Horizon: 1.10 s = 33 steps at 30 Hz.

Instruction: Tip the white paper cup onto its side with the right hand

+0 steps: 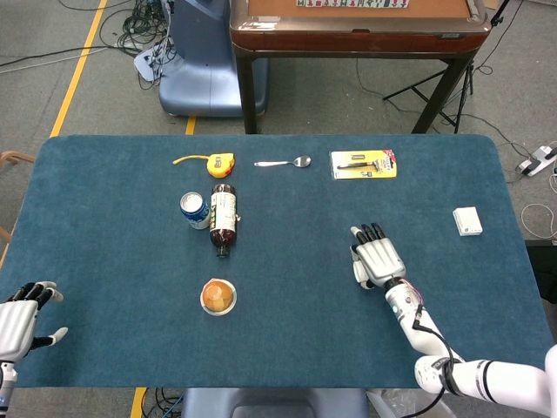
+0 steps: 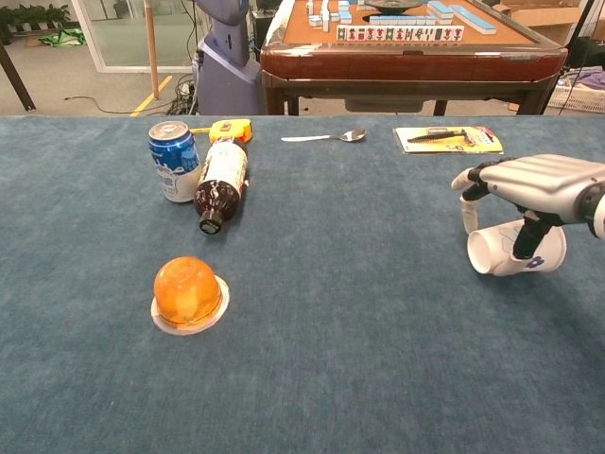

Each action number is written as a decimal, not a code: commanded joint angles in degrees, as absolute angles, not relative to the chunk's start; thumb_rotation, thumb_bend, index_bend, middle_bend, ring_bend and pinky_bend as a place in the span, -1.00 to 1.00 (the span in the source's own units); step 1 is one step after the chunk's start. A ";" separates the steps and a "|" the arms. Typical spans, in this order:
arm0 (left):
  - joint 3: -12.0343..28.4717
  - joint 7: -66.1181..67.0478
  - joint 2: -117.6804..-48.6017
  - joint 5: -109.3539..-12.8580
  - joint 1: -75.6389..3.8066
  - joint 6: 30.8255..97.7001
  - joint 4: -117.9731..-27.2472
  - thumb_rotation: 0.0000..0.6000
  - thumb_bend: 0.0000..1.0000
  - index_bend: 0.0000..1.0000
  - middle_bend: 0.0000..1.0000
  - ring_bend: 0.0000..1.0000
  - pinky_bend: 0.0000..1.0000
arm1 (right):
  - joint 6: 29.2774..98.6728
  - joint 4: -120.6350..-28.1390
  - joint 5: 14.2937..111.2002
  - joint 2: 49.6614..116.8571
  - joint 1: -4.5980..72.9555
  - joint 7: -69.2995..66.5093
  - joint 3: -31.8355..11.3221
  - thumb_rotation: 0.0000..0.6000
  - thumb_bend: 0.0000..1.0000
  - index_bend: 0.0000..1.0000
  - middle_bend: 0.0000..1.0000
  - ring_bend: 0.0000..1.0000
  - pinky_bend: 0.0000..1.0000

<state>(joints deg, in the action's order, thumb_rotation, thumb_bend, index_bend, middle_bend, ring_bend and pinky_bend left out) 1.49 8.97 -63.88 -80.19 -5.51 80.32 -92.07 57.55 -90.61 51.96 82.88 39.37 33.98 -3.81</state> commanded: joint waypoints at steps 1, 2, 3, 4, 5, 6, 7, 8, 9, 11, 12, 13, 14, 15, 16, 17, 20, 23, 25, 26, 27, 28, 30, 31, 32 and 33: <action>1.50 8.98 -63.88 -80.14 -5.53 80.24 -92.05 1.00 -0.83 -0.16 -0.42 -0.57 -0.18 | 56.91 -92.72 55.23 80.45 37.28 23.87 -5.92 1.00 -0.80 0.05 -0.79 -1.00 -0.94; 1.49 9.00 -63.88 -80.14 -5.54 80.21 -92.04 1.00 -0.83 -0.16 -0.42 -0.57 -0.18 | 56.68 -93.03 55.95 80.00 36.93 21.82 -6.27 1.00 -0.80 0.05 -0.79 -1.00 -0.94; 1.48 9.06 -63.90 -80.13 -5.56 80.15 -92.02 1.00 -0.83 -0.16 -0.42 -0.57 -0.18 | 56.24 -93.52 57.50 79.14 36.20 17.60 -6.92 1.00 -0.80 0.05 -0.78 -1.00 -0.94; 1.47 9.13 -63.92 -80.11 -5.58 80.11 -92.00 1.00 -0.83 -0.16 -0.42 -0.57 -0.18 | 55.99 -93.76 58.80 78.59 35.64 14.38 -7.37 1.00 -0.80 0.05 -0.78 -1.00 -0.94; 1.44 9.20 -63.94 -80.09 -5.60 80.02 -92.01 1.00 -0.83 -0.16 -0.42 -0.57 -0.18 | 55.67 -93.95 60.72 77.99 34.90 9.91 -7.88 1.00 -0.80 0.05 -0.77 -1.00 -0.94; 1.42 9.27 -63.96 -80.07 -5.62 79.95 -92.03 1.00 -0.83 -0.16 -0.42 -0.57 -0.18 | 55.34 -93.97 62.13 77.60 34.36 6.46 -8.19 1.00 -0.80 0.05 -0.76 -1.00 -0.94; 1.41 9.35 -63.98 -80.06 -5.64 79.89 -92.03 1.00 -0.83 -0.16 -0.42 -0.57 -0.18 | 55.04 -93.89 63.49 77.32 33.85 2.99 -8.48 1.00 -0.80 0.05 -0.76 -1.00 -0.94; 1.36 9.46 -64.02 -80.05 -5.67 79.80 -92.04 1.00 -0.83 -0.16 -0.42 -0.57 -0.18 | 54.64 -93.58 65.46 77.09 33.24 -1.56 -8.70 1.00 -0.80 0.06 -0.76 -1.00 -0.94; 1.32 9.54 -64.04 -80.06 -5.69 79.72 -92.05 1.00 -0.83 -0.16 -0.42 -0.57 -0.18 | 54.32 -93.18 66.95 76.97 32.83 -4.81 -8.73 1.00 -0.80 0.06 -0.76 -1.00 -0.94; 1.21 9.68 -64.07 -80.07 -5.72 79.56 -92.06 1.00 -0.83 -0.16 -0.42 -0.57 -0.18 | 53.99 -91.74 70.30 77.11 31.97 -12.06 -8.66 1.00 -0.80 0.06 -0.76 -1.00 -0.94; 1.21 9.73 -64.08 -80.05 -5.74 79.52 -92.06 1.00 -0.83 -0.16 -0.42 -0.57 -0.18 | 53.92 -90.95 71.64 77.31 31.64 -14.99 -8.52 1.00 -0.80 0.06 -0.76 -1.00 -0.94; 1.19 9.75 -64.09 -80.03 -5.74 79.48 -92.06 1.00 -0.83 -0.16 -0.42 -0.57 -0.18 | 53.90 -90.07 72.86 77.56 31.34 -17.78 -8.37 1.00 -0.80 0.06 -0.76 -1.00 -0.94; 1.20 9.72 -64.08 -79.97 -5.75 79.43 -92.06 1.00 -0.83 -0.16 -0.42 -0.57 -0.18 | 54.01 -88.77 74.34 78.06 30.97 -21.29 -8.14 1.00 -0.80 0.06 -0.76 -1.00 -0.94; 1.21 9.70 -64.08 -79.92 -5.75 79.39 -92.06 1.00 -0.83 -0.16 -0.42 -0.57 -0.18 | 54.12 -87.73 75.36 78.48 30.72 -23.79 -7.95 1.00 -0.80 0.06 -0.76 -1.00 -0.94; 1.23 9.65 -64.07 -79.86 -5.75 79.37 -92.05 1.00 -0.83 -0.16 -0.42 -0.57 -0.18 | 54.23 -86.66 76.28 78.93 30.50 -26.18 -7.76 1.00 -0.80 0.06 -0.76 -1.00 -0.94; 1.24 9.59 -64.07 -79.82 -5.76 79.33 -92.05 1.00 -0.83 -0.16 -0.42 -0.57 -0.18 | 54.39 -85.20 77.34 79.56 30.27 -29.21 -7.54 1.00 -0.81 0.06 -0.76 -1.00 -0.94; 1.18 9.58 -64.02 -79.84 -5.77 79.25 -92.06 1.00 -0.83 -0.16 -0.42 -0.57 -0.18 | 54.86 -81.22 79.38 81.42 29.88 -36.21 -7.17 1.00 -0.81 0.06 -0.76 -1.00 -0.94; 1.10 9.56 -64.02 -79.92 -5.75 79.23 -92.08 1.00 -0.83 -0.16 -0.42 -0.57 -0.18 | 54.83 -76.94 80.86 83.30 29.77 -42.16 -6.65 1.00 -0.81 0.06 -0.75 -1.00 -0.94; 1.08 9.57 -64.02 -79.94 -5.76 79.20 -92.04 1.00 -0.83 -0.16 -0.42 -0.57 -0.18 | 55.09 -74.24 81.78 84.52 29.73 -44.23 -6.18 1.00 -0.81 0.06 -0.75 -1.00 -0.94; 1.08 9.56 -64.03 -79.91 -5.77 79.17 -92.03 1.00 -0.83 -0.16 -0.42 -0.57 -0.18 | 55.41 -72.72 82.35 85.28 29.67 -45.42 -5.92 1.00 -0.81 0.06 -0.75 -1.00 -0.94; 1.09 9.56 -64.03 -79.90 -5.78 79.16 -92.01 1.00 -0.83 -0.16 -0.42 -0.57 -0.18 | 55.61 -71.73 82.76 85.77 29.65 -46.34 -5.73 1.00 -0.82 0.06 -0.75 -1.00 -0.94; 1.07 9.58 -64.04 -79.91 -5.77 79.14 -92.01 1.00 -0.83 -0.16 -0.42 -0.57 -0.18 | 55.80 -70.58 83.32 86.28 29.68 -47.52 -5.47 1.00 -0.82 0.06 -0.75 -1.00 -0.94; 1.02 9.58 -64.09 -80.01 -5.76 79.18 -92.01 1.00 -0.83 -0.16 -0.42 -0.57 -0.18 | 56.18 -69.09 84.19 86.88 29.74 -49.08 -5.09 1.00 -0.82 0.06 -0.75 -1.00 -0.94; 1.00 9.60 -64.10 -80.08 -5.77 79.20 -92.01 1.00 -0.83 -0.16 -0.42 -0.57 -0.18 | 56.40 -68.42 84.60 87.13 29.78 -49.72 -4.92 1.00 -0.82 0.06 -0.75 -1.00 -0.94; 0.96 9.66 -64.12 -80.15 -5.77 79.20 -92.03 1.00 -0.83 -0.16 -0.42 -0.57 -0.18 | 56.68 -67.63 85.07 87.42 29.84 -50.51 -4.73 1.00 -0.82 0.06 -0.75 -1.00 -0.94; 0.94 9.70 -64.14 -80.17 -5.77 79.20 -92.04 1.00 -0.83 -0.16 -0.42 -0.57 -0.18 | 56.89 -67.05 85.32 87.66 29.85 -50.99 -4.61 1.00 -0.82 0.06 -0.75 -1.00 -0.94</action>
<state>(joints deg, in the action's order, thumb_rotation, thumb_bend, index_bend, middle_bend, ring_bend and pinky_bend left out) 0.94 9.71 -64.15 -80.17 -5.77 79.20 -92.04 56.31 -68.13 84.47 86.88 29.89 -49.98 -5.12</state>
